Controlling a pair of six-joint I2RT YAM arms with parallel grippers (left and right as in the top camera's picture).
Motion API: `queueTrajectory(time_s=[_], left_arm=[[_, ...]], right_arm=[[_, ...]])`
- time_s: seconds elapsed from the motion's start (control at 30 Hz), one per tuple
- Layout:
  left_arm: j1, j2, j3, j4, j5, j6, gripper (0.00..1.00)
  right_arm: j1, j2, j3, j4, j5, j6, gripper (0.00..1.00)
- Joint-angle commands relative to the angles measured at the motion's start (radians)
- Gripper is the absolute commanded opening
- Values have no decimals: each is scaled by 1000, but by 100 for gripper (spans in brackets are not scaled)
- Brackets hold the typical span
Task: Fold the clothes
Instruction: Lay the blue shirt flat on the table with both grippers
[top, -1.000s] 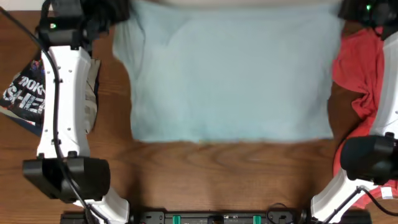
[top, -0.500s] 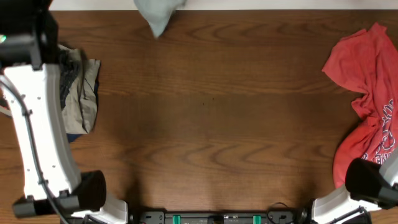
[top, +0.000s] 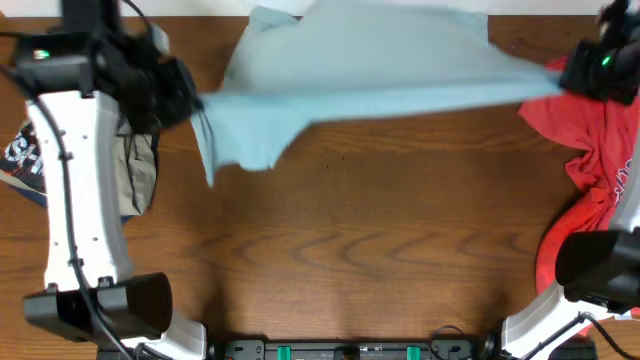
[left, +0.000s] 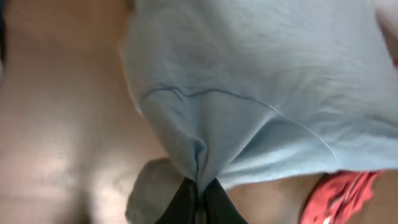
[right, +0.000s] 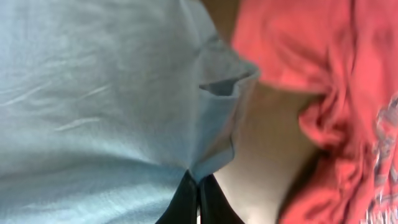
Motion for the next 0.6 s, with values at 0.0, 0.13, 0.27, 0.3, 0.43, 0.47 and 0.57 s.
queueTrajectory(time_s=[0.0,0.13,0.27,0.3,0.43,0.47,0.57], left_arm=[[-47,8,-146,-9,-5,42,6],[-102,8,-362,2,-45,47,6],[-124,8,-570,24,-116,47,6],[-124,8,-608,29,-128,46,7],[-116,7,-727,48,-178,46,6],[-116,7,-739,51,-179,46,6],[-117,3,-766,49,-179,46,6]], right_arm=[[-12,-5,-130,-6,76,-29,1],[-13,-5,-309,-8,76,-34,1],[-13,-5,-487,4,87,-37,1],[-13,-5,-526,4,101,-37,1],[-13,-5,-651,2,147,-13,1],[-13,-5,-667,2,155,-1,1],[-16,-5,-712,-3,191,31,1]])
